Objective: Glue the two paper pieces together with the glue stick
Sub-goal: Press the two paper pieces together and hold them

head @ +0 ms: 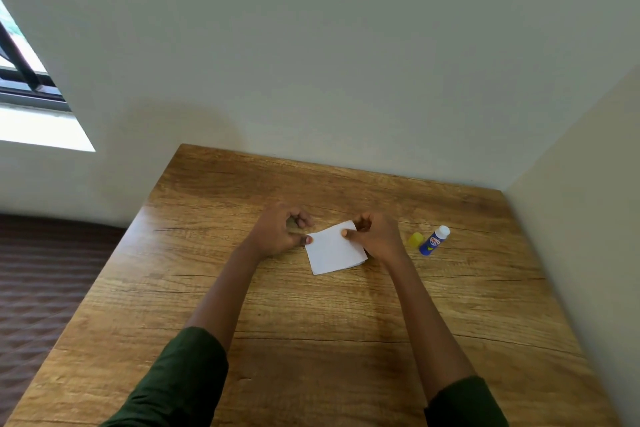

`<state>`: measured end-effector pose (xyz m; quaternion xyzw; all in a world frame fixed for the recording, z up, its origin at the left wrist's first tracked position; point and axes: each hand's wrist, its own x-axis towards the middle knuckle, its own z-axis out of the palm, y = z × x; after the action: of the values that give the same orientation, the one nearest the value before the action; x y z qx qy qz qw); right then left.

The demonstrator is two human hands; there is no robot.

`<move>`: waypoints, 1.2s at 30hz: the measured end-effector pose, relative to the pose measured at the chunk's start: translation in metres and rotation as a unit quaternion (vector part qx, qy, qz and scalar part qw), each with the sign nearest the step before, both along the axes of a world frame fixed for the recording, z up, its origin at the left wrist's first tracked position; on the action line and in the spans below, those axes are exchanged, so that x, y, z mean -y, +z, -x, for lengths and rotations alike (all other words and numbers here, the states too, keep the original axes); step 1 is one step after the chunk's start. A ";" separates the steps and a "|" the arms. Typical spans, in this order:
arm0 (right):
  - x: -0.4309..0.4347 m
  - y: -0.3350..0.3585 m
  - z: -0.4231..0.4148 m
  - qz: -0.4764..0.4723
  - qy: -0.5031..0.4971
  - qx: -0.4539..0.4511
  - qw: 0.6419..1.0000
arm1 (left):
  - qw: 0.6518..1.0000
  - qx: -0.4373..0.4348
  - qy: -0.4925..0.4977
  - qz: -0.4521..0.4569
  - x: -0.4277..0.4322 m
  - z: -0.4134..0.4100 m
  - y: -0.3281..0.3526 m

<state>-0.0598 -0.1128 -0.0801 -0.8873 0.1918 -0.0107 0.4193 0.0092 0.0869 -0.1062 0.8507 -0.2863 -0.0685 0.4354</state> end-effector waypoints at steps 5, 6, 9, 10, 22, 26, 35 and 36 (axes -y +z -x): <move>-0.001 0.002 -0.002 -0.010 0.000 -0.018 1.000 | 1.000 0.006 -0.003 -0.003 0.000 0.000 0.000; -0.001 0.002 -0.002 -0.016 -0.001 -0.020 1.000 | 1.000 0.007 -0.005 -0.002 0.000 0.000 0.000; 0.000 0.003 -0.002 -0.028 -0.004 -0.022 0.999 | 1.000 0.006 -0.007 0.003 0.001 0.000 0.000; 0.000 0.003 -0.001 -0.027 -0.001 -0.024 0.999 | 1.000 0.005 -0.007 0.004 0.000 0.000 0.000; -0.006 0.002 -0.005 0.103 0.086 -0.034 0.990 | 1.000 0.003 -0.006 0.003 0.000 0.001 0.000; -0.005 0.002 -0.009 0.127 0.103 -0.054 0.985 | 1.000 0.000 -0.005 0.003 0.000 0.001 0.000; -0.003 0.009 -0.013 0.094 0.119 -0.062 0.986 | 1.000 -0.013 -0.004 -0.004 0.000 -0.001 -0.001; -0.003 0.010 -0.013 0.088 0.122 -0.060 0.987 | 1.000 -0.014 -0.003 -0.005 0.000 -0.001 -0.001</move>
<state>-0.0465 -0.1097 -0.0702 -0.9365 0.1057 0.0771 0.3253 0.0098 0.0870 -0.1071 0.8508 -0.2827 -0.0831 0.4350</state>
